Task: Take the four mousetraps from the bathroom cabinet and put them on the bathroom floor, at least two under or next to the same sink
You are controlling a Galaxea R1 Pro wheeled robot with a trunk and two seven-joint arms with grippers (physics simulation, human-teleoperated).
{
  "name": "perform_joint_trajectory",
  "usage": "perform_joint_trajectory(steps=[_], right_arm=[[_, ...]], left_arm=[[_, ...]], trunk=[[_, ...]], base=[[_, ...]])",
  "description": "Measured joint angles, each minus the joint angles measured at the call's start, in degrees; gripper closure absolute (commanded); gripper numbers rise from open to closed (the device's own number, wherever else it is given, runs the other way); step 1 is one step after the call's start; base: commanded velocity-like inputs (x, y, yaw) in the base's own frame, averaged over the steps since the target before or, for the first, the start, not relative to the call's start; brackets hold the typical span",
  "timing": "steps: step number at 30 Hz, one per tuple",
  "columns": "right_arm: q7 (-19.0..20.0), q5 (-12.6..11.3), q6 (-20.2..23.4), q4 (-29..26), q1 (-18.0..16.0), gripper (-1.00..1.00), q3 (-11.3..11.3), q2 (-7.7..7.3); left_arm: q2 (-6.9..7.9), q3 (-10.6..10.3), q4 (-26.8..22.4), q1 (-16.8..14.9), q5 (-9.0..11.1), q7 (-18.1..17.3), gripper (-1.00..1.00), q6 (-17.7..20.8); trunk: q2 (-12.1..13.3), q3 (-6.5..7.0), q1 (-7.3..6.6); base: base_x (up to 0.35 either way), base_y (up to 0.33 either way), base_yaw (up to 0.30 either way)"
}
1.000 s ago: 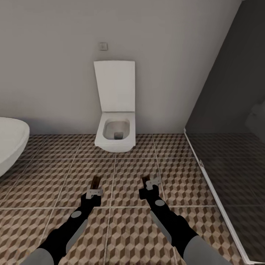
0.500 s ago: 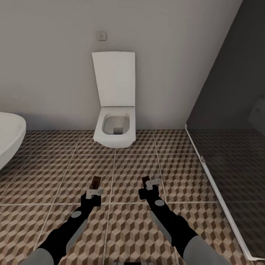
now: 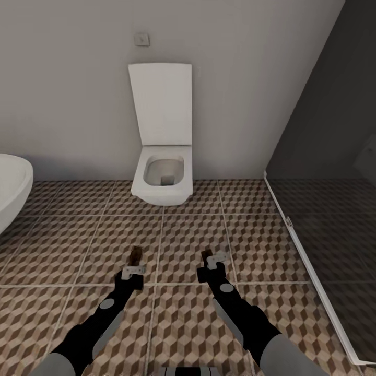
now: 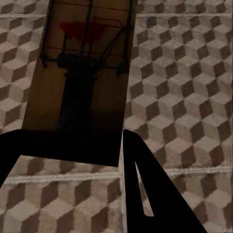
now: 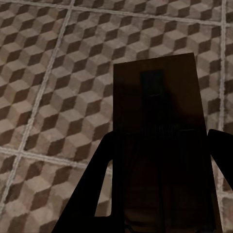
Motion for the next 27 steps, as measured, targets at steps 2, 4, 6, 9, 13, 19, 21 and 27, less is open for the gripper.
perform_joint_trajectory(steps=[2,4,6,9,13,19,21,27], right_arm=[[0.05,0.30,-0.06,-0.04,0.00,1.00,0.03,-0.06],[0.07,1.86,-0.04,-0.06,0.00,1.00,-0.04,-0.05],[0.08,4.75,0.13,-0.17,0.00,1.00,-0.20,0.00],[0.20,9.13,0.35,-0.60,0.00,1.00,-0.40,0.07],[0.51,10.85,0.44,-1.04,-0.39,1.00,-0.48,0.11],[5.08,11.10,0.51,0.53,-3.86,1.00,-0.56,-0.02],[7.60,11.10,0.43,1.60,-4.54,1.00,-0.59,-0.05],[11.70,10.99,0.05,2.10,-4.98,1.00,-0.67,-0.53]], left_arm=[[0.79,0.00,-0.70,0.13,0.00,0.01,1.00,-0.54],[1.27,0.10,-0.97,0.18,0.01,0.05,1.00,-0.57],[1.40,0.35,-1.09,0.22,0.02,0.07,1.00,0.05],[1.40,0.63,-2.94,0.20,0.17,0.09,1.00,4.83],[1.46,1.02,-11.19,0.13,0.01,0.05,1.00,19.23],[1.07,4.80,-13.07,-0.05,-0.01,0.06,1.00,24.32],[1.00,5.47,-13.18,-0.11,-0.11,0.06,1.00,24.64],[3.55,5.75,-17.03,-0.15,-0.26,-0.02,1.00,24.63]], trunk=[[0.00,-0.04,0.00],[0.00,-0.05,0.00],[0.00,-0.06,0.00],[0.00,-0.06,0.00],[0.00,-0.06,0.00],[0.00,-0.06,0.00],[0.00,-0.06,0.00],[0.00,-0.06,0.00]], base=[[0.000,0.000,0.000],[0.000,0.000,0.000],[0.000,0.000,0.000],[0.000,0.000,0.000],[0.000,0.000,0.000],[0.000,0.000,0.000],[0.000,0.000,0.000],[0.000,0.000,0.000]])
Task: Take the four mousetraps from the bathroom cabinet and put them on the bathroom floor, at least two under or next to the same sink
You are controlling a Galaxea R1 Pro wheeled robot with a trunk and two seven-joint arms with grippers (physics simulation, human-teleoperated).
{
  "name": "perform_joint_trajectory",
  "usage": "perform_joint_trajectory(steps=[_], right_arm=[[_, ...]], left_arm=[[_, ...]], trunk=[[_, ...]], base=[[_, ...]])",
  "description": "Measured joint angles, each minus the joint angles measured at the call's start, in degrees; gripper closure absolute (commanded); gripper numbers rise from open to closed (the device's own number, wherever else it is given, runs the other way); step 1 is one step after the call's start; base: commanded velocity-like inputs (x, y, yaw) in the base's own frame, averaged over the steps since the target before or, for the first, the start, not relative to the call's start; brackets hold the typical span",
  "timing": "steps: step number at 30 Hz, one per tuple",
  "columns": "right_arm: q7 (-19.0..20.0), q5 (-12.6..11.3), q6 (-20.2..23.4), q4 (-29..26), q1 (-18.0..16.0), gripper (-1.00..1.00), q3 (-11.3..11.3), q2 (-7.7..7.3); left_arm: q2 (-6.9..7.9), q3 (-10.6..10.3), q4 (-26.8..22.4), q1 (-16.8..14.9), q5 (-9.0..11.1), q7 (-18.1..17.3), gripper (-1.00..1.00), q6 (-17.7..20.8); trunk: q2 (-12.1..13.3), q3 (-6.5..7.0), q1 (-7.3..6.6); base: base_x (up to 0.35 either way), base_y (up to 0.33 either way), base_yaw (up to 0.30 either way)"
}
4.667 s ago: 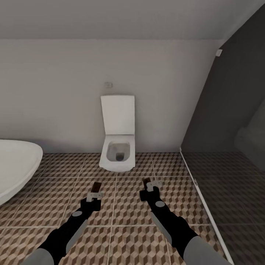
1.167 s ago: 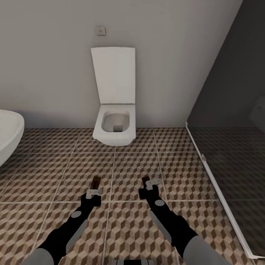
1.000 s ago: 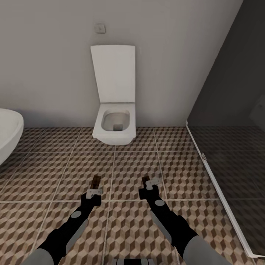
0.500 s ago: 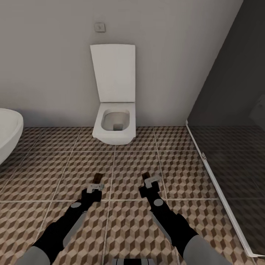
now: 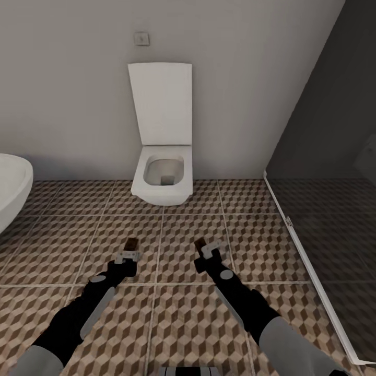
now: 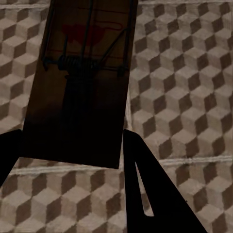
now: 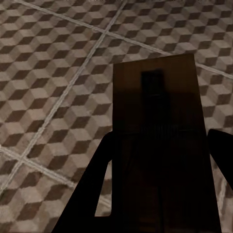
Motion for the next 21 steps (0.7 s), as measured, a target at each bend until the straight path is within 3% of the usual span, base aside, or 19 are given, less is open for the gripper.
perform_joint_trajectory(steps=[5,10,21], right_arm=[[0.96,-0.06,-0.20,-1.28,-0.03,1.00,0.04,-1.04],[1.13,-0.39,-3.58,-2.27,-0.04,1.00,0.10,-2.72],[0.98,-0.34,-4.38,-3.29,-0.03,1.00,0.07,-3.02]], left_arm=[[0.51,-0.10,-2.63,0.00,0.07,0.11,1.00,0.17],[0.56,-0.11,-3.34,0.00,0.07,0.16,1.00,0.22],[0.57,-0.14,-6.89,0.01,0.05,0.16,1.00,0.22]], trunk=[[0.00,0.00,0.00],[0.00,0.00,0.00],[-0.39,-0.43,0.22]], base=[[0.000,0.000,0.000],[0.000,0.000,0.000],[0.000,0.000,0.000]])
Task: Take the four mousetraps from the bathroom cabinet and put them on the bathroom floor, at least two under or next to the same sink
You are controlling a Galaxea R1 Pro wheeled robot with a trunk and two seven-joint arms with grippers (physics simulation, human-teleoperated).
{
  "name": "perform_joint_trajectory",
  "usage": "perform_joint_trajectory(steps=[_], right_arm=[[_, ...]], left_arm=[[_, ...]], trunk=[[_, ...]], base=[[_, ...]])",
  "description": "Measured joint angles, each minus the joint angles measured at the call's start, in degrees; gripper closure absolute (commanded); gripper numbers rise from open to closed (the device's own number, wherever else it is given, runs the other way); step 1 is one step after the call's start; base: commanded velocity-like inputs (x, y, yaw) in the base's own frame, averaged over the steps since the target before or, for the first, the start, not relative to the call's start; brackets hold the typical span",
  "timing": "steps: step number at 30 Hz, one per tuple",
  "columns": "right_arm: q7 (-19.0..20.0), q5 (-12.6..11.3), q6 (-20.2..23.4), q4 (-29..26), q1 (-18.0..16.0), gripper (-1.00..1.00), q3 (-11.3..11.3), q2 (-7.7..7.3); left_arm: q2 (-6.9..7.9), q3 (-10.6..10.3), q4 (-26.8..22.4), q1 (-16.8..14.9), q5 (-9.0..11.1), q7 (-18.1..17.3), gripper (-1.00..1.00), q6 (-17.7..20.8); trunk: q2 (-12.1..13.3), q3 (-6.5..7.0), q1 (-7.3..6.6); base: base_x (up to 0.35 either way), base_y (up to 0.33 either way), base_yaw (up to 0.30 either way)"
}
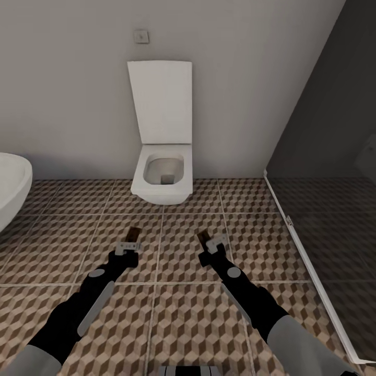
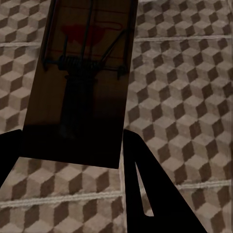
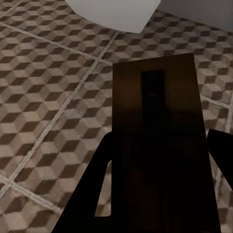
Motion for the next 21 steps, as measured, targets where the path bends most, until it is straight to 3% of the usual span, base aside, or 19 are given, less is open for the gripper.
perform_joint_trajectory(steps=[21], right_arm=[[0.00,0.07,-0.18,-0.02,0.00,1.00,0.07,-0.13]], left_arm=[[0.44,-0.06,-0.06,0.00,-0.04,0.01,1.00,0.00]], trunk=[[-8.42,-5.64,4.61]], base=[[0.000,0.000,0.000]])
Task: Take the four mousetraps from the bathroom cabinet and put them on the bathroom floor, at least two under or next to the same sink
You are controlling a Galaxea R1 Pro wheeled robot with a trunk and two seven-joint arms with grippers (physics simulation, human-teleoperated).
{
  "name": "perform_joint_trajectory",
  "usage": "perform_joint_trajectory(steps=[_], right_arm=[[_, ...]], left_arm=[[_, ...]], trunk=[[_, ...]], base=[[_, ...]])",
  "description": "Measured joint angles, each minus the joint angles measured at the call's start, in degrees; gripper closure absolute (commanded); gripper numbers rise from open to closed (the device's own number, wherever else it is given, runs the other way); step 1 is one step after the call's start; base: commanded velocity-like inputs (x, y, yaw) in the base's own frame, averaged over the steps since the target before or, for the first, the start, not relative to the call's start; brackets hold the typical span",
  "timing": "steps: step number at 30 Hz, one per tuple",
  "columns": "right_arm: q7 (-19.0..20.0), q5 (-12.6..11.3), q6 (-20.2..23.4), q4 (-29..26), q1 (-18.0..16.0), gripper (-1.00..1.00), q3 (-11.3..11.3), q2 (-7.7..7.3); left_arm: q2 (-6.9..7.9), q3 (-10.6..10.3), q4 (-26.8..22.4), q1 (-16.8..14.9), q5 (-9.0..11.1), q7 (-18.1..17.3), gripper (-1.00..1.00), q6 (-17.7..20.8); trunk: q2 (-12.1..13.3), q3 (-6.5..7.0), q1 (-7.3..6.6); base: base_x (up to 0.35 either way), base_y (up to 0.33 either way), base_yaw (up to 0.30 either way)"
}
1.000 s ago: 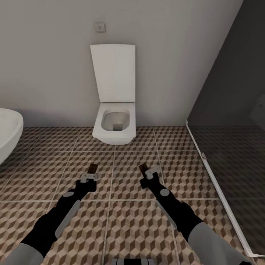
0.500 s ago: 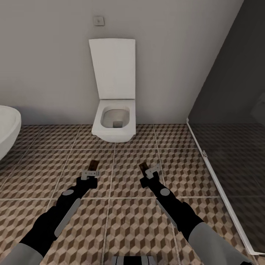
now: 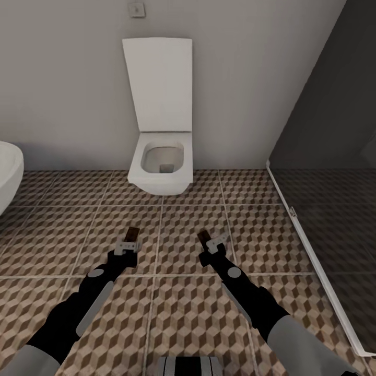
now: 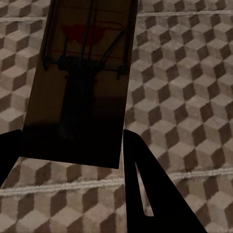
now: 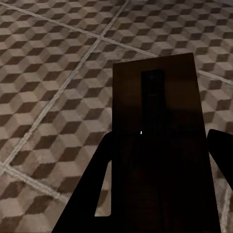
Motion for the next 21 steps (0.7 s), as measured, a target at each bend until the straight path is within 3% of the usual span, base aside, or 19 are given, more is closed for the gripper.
perform_joint_trajectory(steps=[16,21], right_arm=[[-0.02,0.06,-0.09,0.00,0.00,1.00,-0.05,-0.06],[0.00,-0.02,-0.17,0.03,0.00,1.00,-0.25,-2.10]], left_arm=[[-0.02,-0.07,-0.03,0.00,0.00,-0.01,1.00,0.00],[-0.02,-0.09,0.04,0.00,0.00,-0.01,1.00,0.00]], trunk=[[-6.42,-4.33,3.52],[-8.42,-5.68,4.61]], base=[[0.000,0.000,0.000],[0.000,0.000,0.000]])
